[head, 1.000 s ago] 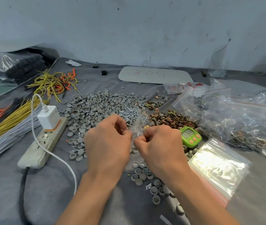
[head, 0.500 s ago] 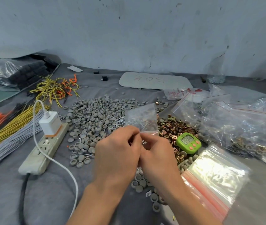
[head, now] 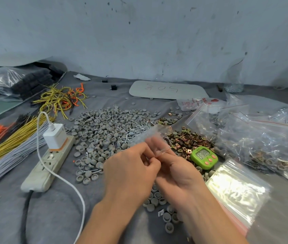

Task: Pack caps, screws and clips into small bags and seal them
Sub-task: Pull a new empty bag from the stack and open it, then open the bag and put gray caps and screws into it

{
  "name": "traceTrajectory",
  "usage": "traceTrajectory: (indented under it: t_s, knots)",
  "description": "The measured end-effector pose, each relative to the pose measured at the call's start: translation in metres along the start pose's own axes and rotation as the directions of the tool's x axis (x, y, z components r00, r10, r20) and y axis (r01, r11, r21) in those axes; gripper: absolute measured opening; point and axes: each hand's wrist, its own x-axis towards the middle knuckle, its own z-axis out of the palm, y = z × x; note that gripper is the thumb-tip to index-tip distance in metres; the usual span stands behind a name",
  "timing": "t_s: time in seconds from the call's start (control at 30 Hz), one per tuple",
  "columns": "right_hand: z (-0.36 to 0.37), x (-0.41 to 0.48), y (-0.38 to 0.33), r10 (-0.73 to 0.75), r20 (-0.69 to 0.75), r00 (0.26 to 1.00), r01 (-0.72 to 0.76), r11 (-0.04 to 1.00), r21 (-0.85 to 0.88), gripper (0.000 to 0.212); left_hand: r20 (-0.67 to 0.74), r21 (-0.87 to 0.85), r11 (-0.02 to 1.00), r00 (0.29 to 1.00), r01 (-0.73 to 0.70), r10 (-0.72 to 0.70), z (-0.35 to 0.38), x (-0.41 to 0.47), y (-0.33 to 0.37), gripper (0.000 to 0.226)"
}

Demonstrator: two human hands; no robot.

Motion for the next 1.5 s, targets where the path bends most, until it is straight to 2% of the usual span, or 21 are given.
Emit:
traceTrajectory:
  t_s: [0.07, 0.1, 0.17, 0.23, 0.33, 0.43, 0.53, 0.67, 0.73, 0.83, 0.97, 1.1, 1.2, 1.3, 1.37, 1.43, 1.5]
  knots:
    - [0.0, -0.002, -0.002, 0.039, 0.064, 0.997, -0.037, 0.999, -0.038, 0.035, 0.06, -0.015, 1.0, 0.998, 0.023, -0.022, 0.001, 0.002, -0.002, 0.014]
    - [0.0, -0.004, -0.002, 0.078, 0.115, 0.99, -0.066, 0.993, -0.101, 0.037, 0.07, -0.022, 0.999, 0.997, 0.027, -0.025, 0.002, 0.002, -0.003, 0.012]
    - [0.001, -0.008, -0.003, 0.162, 0.189, 0.969, -0.104, 0.953, -0.283, 0.025, 0.034, -0.072, 0.997, 0.999, 0.014, -0.012, 0.002, 0.001, -0.003, 0.011]
    - [0.002, -0.01, -0.004, 0.163, 0.184, 0.969, -0.074, 0.906, -0.417, 0.026, -0.031, -0.093, 0.996, 0.999, -0.011, 0.008, 0.0, 0.0, -0.003, 0.012]
    - [0.005, -0.011, -0.009, 0.078, 0.159, 0.984, 0.024, 0.832, -0.555, 0.029, -0.066, -0.078, 0.995, 0.996, -0.06, 0.055, -0.001, -0.001, -0.003, 0.015]
    - [0.006, -0.014, -0.013, 0.151, 0.245, 0.958, 0.036, 0.781, -0.623, 0.023, -0.061, -0.06, 0.994, 0.994, -0.092, 0.089, -0.001, 0.0, -0.005, 0.015]
    - [0.004, -0.016, -0.016, 0.217, 0.33, 0.919, 0.0, 0.835, -0.55, 0.021, 0.007, -0.031, 0.995, 0.995, -0.099, 0.1, 0.0, 0.002, -0.006, 0.015]
    - [-0.002, -0.009, -0.021, 0.21, 0.262, 0.942, -0.104, 0.924, -0.368, 0.063, 0.041, 0.041, 0.993, 0.994, -0.108, 0.106, 0.006, 0.003, -0.007, 0.022]
    - [-0.005, -0.006, -0.023, 0.165, 0.236, 0.958, -0.089, 0.949, -0.301, 0.073, 0.028, 0.112, 0.989, 0.995, -0.097, 0.095, 0.007, 0.004, -0.008, 0.022]
    - [-0.006, -0.003, -0.026, 0.111, 0.188, 0.976, -0.072, 0.977, -0.203, 0.073, 0.053, 0.168, 0.983, 0.997, -0.072, 0.063, 0.008, 0.004, -0.011, 0.023]
    - [-0.009, 0.008, -0.017, 0.048, 0.124, 0.991, -0.036, 0.994, -0.099, 0.066, 0.073, 0.063, 0.996, 0.996, -0.065, 0.06, 0.005, 0.004, -0.009, 0.024]
    - [-0.011, 0.015, -0.006, -0.107, -0.029, 0.994, 0.102, 0.986, -0.134, 0.034, 0.054, -0.072, 0.979, 0.979, -0.19, 0.194, 0.007, -0.004, 0.003, 0.019]
    - [-0.01, 0.012, -0.003, -0.12, -0.058, 0.991, 0.111, 0.985, -0.129, 0.007, 0.086, -0.073, 0.958, 0.955, -0.278, 0.284, 0.007, -0.007, 0.01, 0.016]
    - [-0.013, 0.011, -0.007, -0.123, -0.066, 0.99, 0.1, 0.956, -0.276, 0.032, 0.13, -0.099, 0.962, 0.955, -0.254, 0.266, 0.004, -0.004, 0.006, 0.015]
    - [-0.011, 0.008, -0.012, -0.163, -0.012, 0.986, 0.149, 0.926, -0.348, 0.034, 0.098, -0.104, 0.969, 0.968, -0.222, 0.232, -0.001, -0.002, 0.001, 0.017]
    - [-0.009, 0.005, -0.016, -0.181, 0.062, 0.982, 0.19, 0.901, -0.389, 0.028, 0.058, -0.113, 0.97, 0.974, -0.213, 0.221, -0.006, -0.001, -0.005, 0.037]
    - [-0.008, 0.005, -0.017, -0.144, 0.149, 0.978, 0.196, 0.876, -0.44, 0.032, 0.019, -0.084, 0.969, 0.972, -0.232, 0.235, -0.008, 0.001, -0.009, 0.057]
